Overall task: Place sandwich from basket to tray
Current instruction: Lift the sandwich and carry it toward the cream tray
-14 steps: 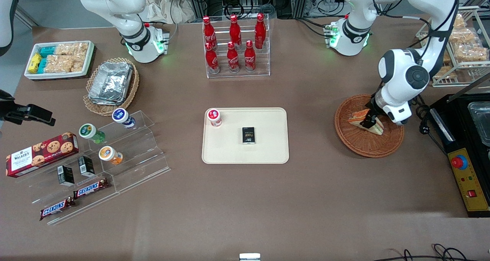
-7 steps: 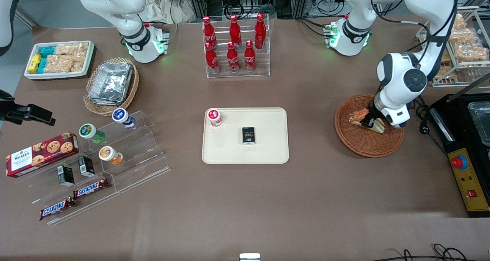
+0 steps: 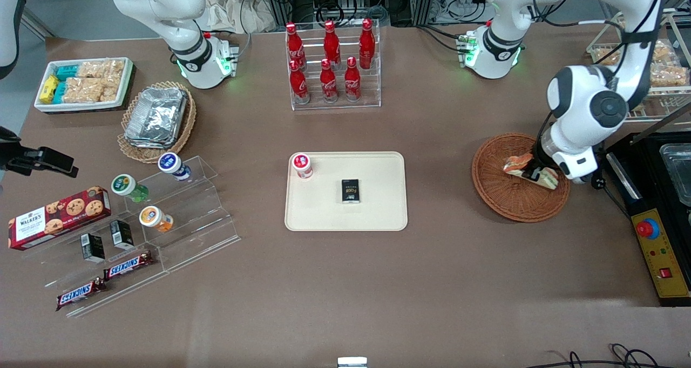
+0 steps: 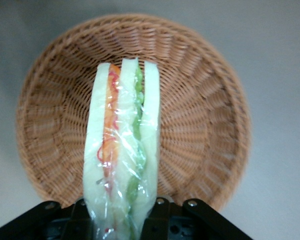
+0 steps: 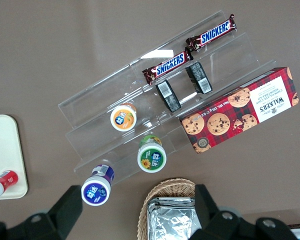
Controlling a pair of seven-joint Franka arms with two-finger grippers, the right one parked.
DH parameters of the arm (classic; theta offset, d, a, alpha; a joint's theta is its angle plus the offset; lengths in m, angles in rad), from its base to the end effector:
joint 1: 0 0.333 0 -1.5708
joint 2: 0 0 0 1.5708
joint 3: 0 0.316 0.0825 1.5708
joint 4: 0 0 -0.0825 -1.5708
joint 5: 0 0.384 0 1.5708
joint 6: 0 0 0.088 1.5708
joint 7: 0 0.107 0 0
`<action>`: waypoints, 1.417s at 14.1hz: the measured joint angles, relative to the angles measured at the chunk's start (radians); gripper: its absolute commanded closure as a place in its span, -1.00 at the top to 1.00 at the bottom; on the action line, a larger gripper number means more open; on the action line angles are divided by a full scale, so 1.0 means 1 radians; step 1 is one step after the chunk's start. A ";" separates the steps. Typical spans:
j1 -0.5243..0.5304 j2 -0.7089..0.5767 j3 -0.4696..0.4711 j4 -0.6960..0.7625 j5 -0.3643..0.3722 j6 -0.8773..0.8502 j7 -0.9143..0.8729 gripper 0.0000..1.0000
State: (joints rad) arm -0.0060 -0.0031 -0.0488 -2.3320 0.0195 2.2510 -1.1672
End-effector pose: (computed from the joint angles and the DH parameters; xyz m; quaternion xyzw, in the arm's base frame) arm 0.4958 -0.0266 0.3316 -0.8520 -0.5221 0.0276 0.0284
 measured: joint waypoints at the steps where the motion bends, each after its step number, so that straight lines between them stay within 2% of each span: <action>1: -0.001 -0.016 -0.019 0.064 0.000 -0.090 0.010 -1.00; 3: -0.004 -0.031 -0.079 0.193 0.001 -0.234 0.020 -1.00; 6: -0.009 -0.032 -0.211 0.337 0.001 -0.342 0.084 -1.00; 10: -0.017 -0.018 -0.343 0.493 -0.004 -0.415 0.348 -1.00; 15: -0.015 0.057 -0.432 0.517 -0.022 -0.394 0.632 -1.00; 18: -0.019 0.120 -0.495 0.518 -0.076 -0.302 0.684 -1.00; 20: -0.041 0.181 -0.511 0.517 -0.071 -0.228 0.693 -1.00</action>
State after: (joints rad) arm -0.0474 0.1779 -0.5597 -1.8153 -0.0517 2.0228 -0.4741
